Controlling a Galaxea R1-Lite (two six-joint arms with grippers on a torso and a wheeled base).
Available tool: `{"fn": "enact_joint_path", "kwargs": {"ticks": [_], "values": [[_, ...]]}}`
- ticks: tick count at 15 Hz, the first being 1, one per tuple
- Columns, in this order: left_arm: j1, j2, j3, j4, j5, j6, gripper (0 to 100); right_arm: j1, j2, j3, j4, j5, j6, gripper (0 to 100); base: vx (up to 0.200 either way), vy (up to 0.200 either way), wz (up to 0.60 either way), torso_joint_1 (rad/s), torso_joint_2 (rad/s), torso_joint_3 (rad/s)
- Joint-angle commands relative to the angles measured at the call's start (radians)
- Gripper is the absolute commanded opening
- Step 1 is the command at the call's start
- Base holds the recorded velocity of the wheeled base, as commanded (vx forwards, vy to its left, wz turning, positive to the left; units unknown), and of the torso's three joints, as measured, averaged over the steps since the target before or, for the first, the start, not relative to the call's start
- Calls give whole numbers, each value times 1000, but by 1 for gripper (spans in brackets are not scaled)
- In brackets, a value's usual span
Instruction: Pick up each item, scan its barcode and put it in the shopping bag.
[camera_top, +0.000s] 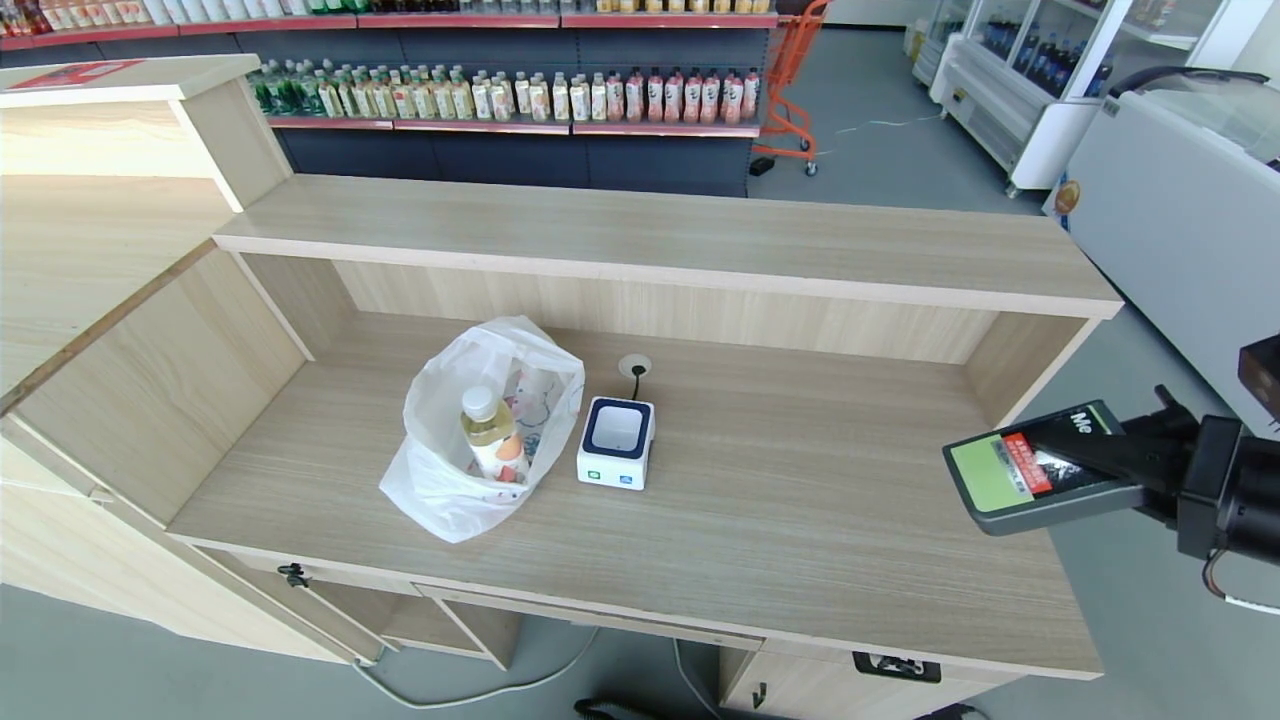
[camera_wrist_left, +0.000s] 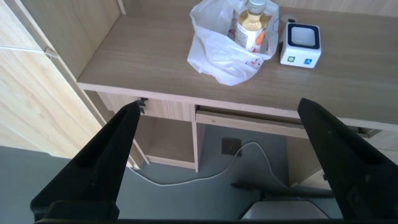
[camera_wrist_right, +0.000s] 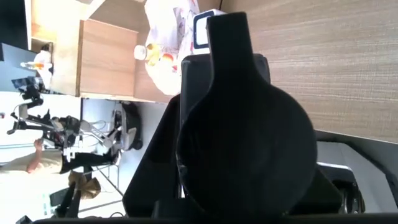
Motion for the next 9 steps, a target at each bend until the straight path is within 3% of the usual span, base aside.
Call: {"fn": "enact_joint_path", "kwargs": {"ticks": [1, 4, 9], "values": [[0, 0, -1, 0, 0, 1, 100, 0, 15, 4, -1, -1, 0, 0, 0, 0, 0, 0, 0, 0], [0, 0, -1, 0, 0, 7, 100, 0, 19, 7, -1, -1, 0, 0, 0, 0, 0, 0, 0, 0], [0, 0, 0, 0, 0, 7, 100, 0, 30, 11, 2, -1, 0, 0, 0, 200, 0, 0, 1, -3]]}}
